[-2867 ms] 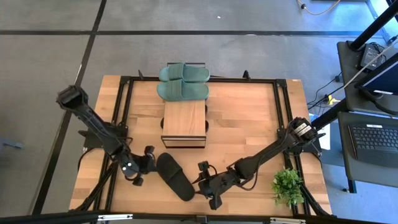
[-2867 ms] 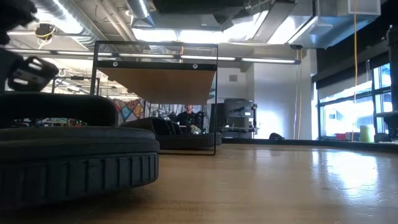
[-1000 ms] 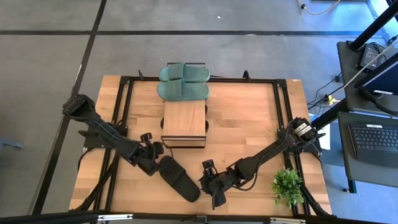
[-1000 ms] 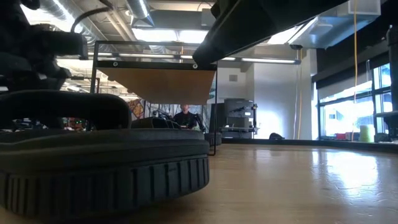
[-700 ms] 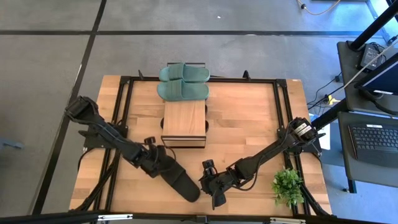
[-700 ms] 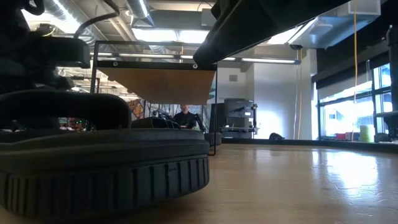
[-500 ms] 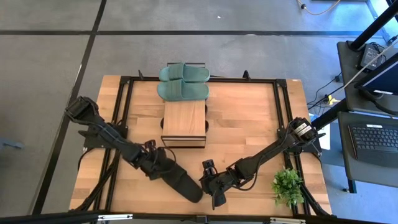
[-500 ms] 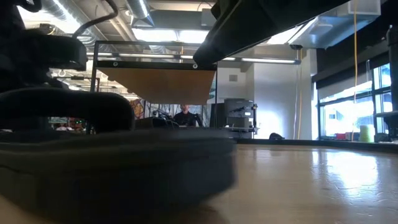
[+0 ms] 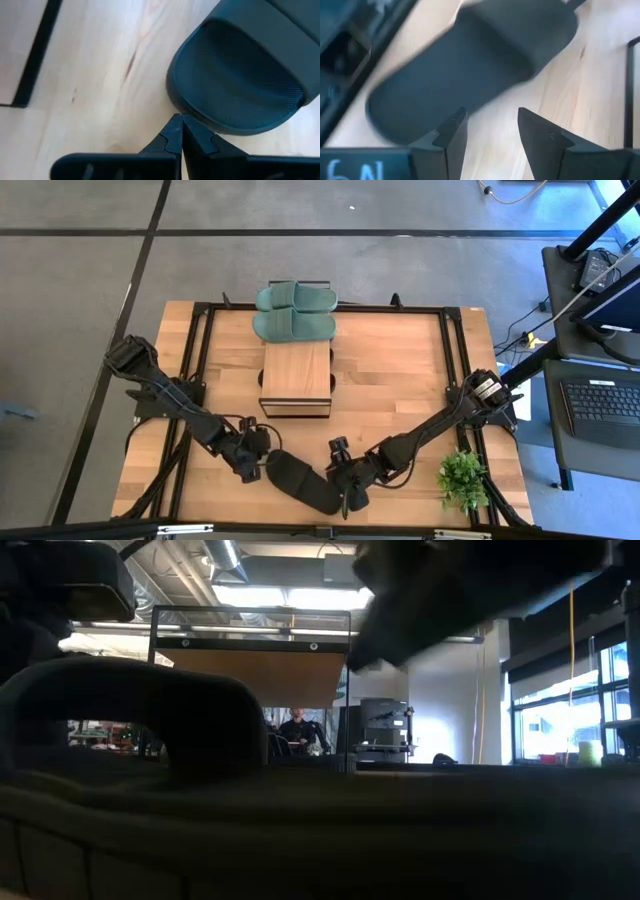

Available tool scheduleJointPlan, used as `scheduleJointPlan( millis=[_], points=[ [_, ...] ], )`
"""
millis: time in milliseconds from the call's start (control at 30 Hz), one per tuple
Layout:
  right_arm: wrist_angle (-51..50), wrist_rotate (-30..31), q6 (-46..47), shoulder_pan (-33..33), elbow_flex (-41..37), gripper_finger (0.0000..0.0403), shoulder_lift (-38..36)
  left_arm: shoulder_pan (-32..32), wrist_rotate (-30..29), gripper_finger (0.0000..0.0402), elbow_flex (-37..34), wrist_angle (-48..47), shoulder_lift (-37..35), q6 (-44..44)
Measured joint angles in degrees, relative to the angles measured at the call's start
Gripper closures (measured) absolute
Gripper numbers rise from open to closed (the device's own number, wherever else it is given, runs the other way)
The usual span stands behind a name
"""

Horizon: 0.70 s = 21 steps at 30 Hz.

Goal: Pick and place slides into the shelf
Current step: Put the black slide under the shelf

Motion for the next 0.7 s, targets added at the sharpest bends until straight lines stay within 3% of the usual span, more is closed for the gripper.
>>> scheduleJointPlan(
  millis=[267,700],
  points=[
    [-7.9,7.7,-8.8,5.4,3.6,0.0229,0.0,2.2,1.3,0.0402,0.0,-6.0,0.0,0.4],
    [-9.2,7.9,-17.8,10.5,5.0,0.0229,3.1,3.9,3.0,0.0402,0.0,-7.1,-0.1,0.4]
  ],
)
